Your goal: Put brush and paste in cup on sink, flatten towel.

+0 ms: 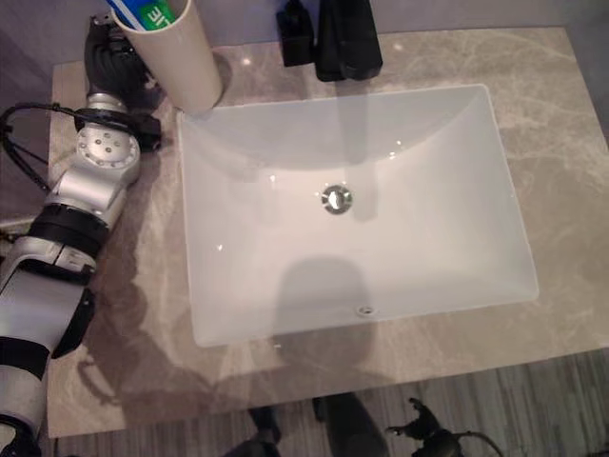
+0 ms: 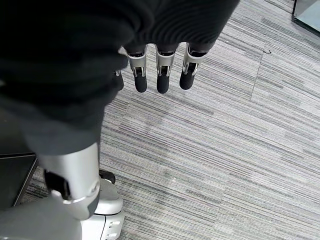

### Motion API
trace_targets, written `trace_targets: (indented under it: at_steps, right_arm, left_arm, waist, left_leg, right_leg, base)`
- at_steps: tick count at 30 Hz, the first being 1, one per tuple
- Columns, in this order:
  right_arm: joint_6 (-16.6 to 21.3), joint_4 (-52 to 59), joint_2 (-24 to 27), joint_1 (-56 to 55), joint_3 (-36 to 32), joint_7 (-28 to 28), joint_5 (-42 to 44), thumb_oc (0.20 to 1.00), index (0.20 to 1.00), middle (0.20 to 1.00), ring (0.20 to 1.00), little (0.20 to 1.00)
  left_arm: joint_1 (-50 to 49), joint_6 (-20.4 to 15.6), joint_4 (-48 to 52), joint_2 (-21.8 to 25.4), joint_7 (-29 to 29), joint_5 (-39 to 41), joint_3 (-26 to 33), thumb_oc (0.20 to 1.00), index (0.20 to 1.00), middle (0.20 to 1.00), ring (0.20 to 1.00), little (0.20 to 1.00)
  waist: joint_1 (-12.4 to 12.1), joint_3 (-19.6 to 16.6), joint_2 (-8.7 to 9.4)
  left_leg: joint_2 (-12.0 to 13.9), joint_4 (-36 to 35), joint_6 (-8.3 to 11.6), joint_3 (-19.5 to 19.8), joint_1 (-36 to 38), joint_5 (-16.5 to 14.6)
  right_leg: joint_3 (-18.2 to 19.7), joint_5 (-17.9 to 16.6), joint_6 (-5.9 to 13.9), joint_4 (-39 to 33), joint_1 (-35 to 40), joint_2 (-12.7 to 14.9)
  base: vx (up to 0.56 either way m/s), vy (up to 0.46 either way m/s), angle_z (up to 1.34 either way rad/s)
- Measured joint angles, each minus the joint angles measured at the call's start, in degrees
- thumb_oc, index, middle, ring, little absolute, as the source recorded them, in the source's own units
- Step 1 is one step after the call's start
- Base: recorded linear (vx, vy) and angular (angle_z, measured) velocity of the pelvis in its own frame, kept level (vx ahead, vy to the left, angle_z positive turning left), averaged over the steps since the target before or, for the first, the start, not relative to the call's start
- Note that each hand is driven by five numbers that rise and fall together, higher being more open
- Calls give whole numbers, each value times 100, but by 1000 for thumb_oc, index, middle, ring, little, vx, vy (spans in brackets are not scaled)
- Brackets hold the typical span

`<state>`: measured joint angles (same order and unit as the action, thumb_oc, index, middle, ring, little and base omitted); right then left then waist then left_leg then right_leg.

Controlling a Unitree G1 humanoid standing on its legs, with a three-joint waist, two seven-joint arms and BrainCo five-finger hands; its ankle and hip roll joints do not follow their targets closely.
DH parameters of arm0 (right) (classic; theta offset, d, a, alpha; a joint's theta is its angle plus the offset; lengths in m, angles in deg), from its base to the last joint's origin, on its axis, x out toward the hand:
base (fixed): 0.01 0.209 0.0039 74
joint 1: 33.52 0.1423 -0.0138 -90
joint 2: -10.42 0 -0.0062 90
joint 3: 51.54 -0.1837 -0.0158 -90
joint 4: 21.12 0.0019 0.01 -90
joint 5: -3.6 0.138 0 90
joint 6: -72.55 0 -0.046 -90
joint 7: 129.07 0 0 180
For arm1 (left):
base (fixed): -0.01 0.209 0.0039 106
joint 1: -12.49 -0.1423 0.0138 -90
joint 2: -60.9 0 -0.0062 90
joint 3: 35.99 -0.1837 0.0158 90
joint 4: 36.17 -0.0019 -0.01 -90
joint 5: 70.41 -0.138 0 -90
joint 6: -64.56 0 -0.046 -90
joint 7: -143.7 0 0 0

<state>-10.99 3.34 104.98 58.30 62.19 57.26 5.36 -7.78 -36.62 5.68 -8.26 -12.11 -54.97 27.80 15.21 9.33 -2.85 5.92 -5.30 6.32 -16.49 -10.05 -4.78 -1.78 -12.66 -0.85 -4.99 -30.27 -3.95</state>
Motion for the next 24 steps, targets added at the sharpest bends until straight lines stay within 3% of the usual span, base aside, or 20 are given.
trace_targets:
  at_steps: [20, 24]
  right_arm:
    - [3, 2, 0, 12, 2, 115, 87, 1000, 1000, 1000, 1000, 1000]
    - [2, 0, 3, 15, 27, 114, 80, 1000, 1000, 1000, 1000, 1000]
  left_arm:
    - [-32, 144, -136, -251, 447, -429, 56, 200, 200, 200, 200, 200]
    - [-335, 139, -122, -346, 510, -432, 380, 200, 200, 200, 200, 200]
  waist:
    - [16, -2, -23]
    - [16, -25, -42]
  left_leg:
    - [-14, -1, -2, -154, 141, -2]
    - [-1, -2, -4, -153, 220, -3]
  right_leg:
    - [123, -50, -36, 90, 36, -30]
    - [125, 38, -3, 243, 39, -22]
  base:
    - [0, -1, -3]
    - [-8, -2, -1]
